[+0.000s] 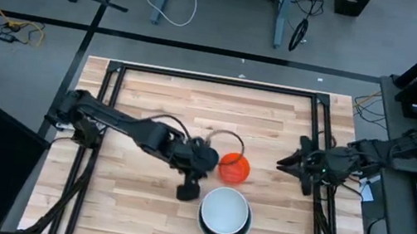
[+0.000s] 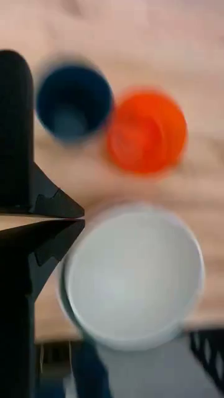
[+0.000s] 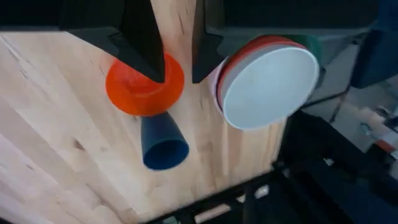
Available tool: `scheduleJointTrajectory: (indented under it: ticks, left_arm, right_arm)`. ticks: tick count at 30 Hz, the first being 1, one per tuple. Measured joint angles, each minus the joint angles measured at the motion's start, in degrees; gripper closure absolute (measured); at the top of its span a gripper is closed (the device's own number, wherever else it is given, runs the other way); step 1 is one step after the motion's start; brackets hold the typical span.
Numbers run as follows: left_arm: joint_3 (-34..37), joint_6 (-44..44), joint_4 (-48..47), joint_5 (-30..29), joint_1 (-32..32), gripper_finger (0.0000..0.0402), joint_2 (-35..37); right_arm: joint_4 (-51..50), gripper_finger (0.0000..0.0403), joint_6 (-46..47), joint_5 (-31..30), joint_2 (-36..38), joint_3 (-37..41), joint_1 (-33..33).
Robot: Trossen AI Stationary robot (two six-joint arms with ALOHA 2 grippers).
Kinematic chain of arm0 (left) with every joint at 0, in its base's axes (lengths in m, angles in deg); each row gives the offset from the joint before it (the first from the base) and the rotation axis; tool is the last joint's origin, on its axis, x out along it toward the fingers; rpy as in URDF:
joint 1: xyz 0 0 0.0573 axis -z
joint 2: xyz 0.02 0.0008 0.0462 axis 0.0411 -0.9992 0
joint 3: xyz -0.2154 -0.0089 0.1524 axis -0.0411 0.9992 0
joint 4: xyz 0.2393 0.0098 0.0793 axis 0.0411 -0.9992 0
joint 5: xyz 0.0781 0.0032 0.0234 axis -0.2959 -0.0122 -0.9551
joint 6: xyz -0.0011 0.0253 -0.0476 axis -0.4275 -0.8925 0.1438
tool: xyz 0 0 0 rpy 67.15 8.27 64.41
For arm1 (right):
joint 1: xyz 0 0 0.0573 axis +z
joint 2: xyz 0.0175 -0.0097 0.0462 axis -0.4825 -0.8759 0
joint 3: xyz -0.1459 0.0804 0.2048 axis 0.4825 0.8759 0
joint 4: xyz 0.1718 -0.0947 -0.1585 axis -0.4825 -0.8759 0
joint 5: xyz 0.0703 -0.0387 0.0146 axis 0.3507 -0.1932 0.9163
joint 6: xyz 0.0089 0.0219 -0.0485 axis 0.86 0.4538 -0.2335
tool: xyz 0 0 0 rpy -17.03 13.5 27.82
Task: Nest bowls inside each other
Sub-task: Stack the orange bowl onto the white bowl
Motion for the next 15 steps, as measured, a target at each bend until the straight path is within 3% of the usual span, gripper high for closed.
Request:
scheduleJointTrajectory:
  ticks: [6, 15]
  left_arm:
    - [0.0, 1.5, -10.7, -8.0, -0.8, 0.0401, 4.9]
    - [0.0, 3.2, -11.7, -11.4, -0.4, 0.0401, 8.1]
  right_arm:
    - [0.1, 0.0348, 6.3, 0.0, -9.9, 0.0, -1.8]
    - [1.7, 0.0264, 10.8, 4.3, -21.7, 0.0, -9.7]
